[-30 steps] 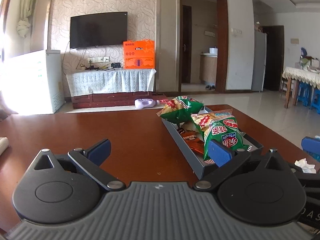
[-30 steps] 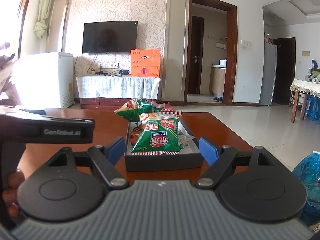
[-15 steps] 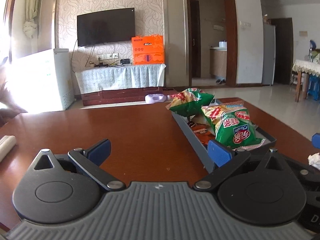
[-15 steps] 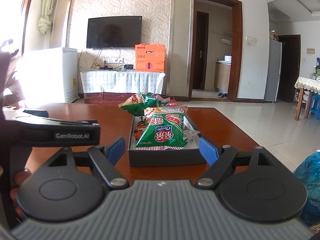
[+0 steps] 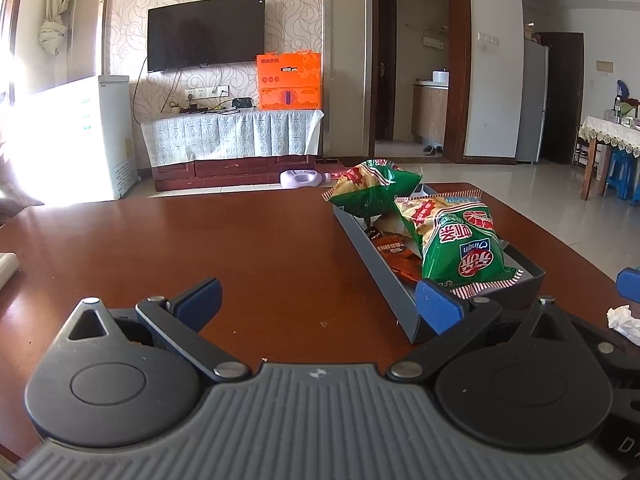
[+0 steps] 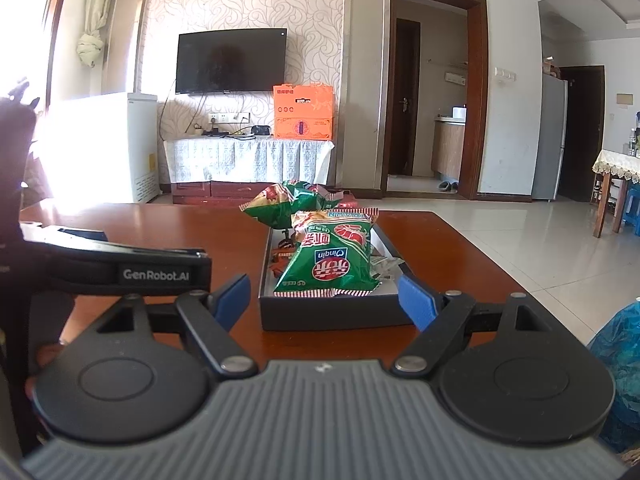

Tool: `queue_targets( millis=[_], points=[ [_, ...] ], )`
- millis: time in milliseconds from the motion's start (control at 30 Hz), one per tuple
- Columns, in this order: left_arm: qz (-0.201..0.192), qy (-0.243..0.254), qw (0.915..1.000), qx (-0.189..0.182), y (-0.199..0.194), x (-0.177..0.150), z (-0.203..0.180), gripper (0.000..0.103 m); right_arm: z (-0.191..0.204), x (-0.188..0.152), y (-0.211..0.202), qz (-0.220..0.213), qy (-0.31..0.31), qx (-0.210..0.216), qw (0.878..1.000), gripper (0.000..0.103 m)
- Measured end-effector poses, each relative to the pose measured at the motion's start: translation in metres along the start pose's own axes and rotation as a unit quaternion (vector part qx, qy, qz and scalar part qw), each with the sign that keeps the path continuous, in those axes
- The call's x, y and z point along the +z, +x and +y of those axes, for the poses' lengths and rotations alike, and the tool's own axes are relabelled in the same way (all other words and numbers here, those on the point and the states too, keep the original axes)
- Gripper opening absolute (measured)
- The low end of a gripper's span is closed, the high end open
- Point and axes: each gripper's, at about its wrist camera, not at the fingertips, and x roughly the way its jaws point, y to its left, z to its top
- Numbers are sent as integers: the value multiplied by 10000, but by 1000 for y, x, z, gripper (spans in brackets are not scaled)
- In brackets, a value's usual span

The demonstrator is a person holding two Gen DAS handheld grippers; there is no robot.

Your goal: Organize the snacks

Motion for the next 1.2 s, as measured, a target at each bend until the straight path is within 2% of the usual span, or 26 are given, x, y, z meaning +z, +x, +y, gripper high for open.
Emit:
queue_targets(
  millis=[1200],
  points=[
    [132, 45, 9999, -21, 10, -6, -2, 103, 2, -1, -2, 52, -101, -1, 9999, 83]
  ],
)
